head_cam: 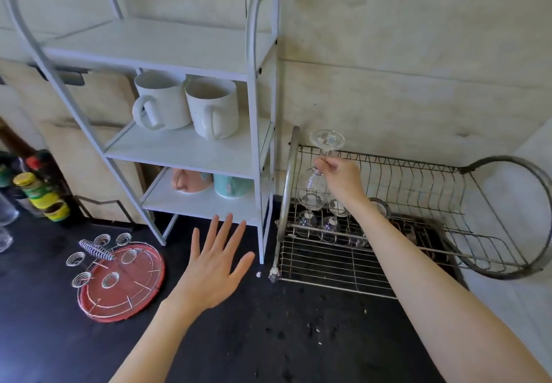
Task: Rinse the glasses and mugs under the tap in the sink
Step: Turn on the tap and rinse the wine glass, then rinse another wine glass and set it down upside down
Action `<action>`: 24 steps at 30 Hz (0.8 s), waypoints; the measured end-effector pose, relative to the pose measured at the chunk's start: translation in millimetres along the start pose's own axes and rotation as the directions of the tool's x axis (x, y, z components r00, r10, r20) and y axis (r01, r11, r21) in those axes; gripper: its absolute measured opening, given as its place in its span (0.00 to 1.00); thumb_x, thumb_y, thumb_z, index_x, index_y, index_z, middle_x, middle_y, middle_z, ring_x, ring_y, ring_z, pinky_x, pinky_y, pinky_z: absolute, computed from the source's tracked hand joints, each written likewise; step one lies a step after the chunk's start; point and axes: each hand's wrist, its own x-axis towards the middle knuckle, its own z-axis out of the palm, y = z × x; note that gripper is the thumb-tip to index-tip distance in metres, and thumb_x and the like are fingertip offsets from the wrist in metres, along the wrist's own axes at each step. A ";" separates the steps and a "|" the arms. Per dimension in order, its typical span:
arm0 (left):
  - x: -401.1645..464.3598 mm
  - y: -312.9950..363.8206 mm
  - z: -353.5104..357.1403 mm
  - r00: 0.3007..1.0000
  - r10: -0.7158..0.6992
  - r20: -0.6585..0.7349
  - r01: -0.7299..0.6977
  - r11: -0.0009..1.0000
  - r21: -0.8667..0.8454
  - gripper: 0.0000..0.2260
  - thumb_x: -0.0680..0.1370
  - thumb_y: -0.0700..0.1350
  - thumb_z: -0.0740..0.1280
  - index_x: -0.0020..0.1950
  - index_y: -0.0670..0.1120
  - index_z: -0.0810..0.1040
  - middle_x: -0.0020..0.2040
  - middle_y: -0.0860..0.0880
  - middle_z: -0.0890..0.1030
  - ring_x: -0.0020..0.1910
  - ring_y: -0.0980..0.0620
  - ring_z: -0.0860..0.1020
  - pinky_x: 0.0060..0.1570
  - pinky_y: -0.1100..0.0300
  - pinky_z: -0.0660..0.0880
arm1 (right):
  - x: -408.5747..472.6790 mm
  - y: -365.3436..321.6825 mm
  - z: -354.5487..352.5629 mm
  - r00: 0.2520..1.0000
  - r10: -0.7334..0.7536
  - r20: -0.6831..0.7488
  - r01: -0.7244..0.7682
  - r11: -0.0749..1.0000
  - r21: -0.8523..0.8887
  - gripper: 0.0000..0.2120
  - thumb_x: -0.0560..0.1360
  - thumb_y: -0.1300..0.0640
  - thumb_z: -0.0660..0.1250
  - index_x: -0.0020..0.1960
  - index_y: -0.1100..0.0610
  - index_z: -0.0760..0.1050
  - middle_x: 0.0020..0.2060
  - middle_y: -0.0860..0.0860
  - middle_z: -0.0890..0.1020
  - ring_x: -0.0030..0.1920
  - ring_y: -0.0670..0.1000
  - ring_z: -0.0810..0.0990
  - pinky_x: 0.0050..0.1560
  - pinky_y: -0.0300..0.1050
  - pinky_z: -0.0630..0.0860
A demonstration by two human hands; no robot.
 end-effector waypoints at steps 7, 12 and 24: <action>-15.4 4.3 -4.9 0.999 -0.027 -0.022 0.027 1.000 -0.016 0.42 0.61 0.73 0.23 0.73 0.58 0.38 0.73 0.57 0.35 0.72 0.54 0.32 0.69 0.50 0.31 | -3.4 3.5 -1.4 1.000 0.009 0.029 -0.008 0.999 -0.046 0.20 0.78 0.51 0.61 0.67 0.59 0.69 0.64 0.54 0.75 0.64 0.52 0.73 0.63 0.44 0.67; -43.8 -7.0 -2.0 0.991 -0.059 -0.123 0.051 0.996 -0.074 0.36 0.72 0.68 0.34 0.75 0.54 0.51 0.75 0.57 0.50 0.75 0.54 0.45 0.71 0.56 0.39 | -57.5 -1.2 -10.1 0.993 -0.025 -0.115 -0.001 0.977 -0.215 0.23 0.79 0.49 0.58 0.70 0.58 0.65 0.67 0.54 0.71 0.67 0.51 0.69 0.68 0.48 0.64; -161.2 -84.2 -18.4 0.914 -0.271 -0.303 0.254 0.962 -0.095 0.22 0.77 0.55 0.52 0.66 0.47 0.72 0.64 0.49 0.75 0.62 0.48 0.73 0.60 0.53 0.69 | -189.7 -77.5 101.3 0.764 -0.534 0.362 0.644 0.664 -0.380 0.24 0.74 0.44 0.56 0.61 0.57 0.75 0.57 0.54 0.78 0.56 0.55 0.78 0.59 0.52 0.73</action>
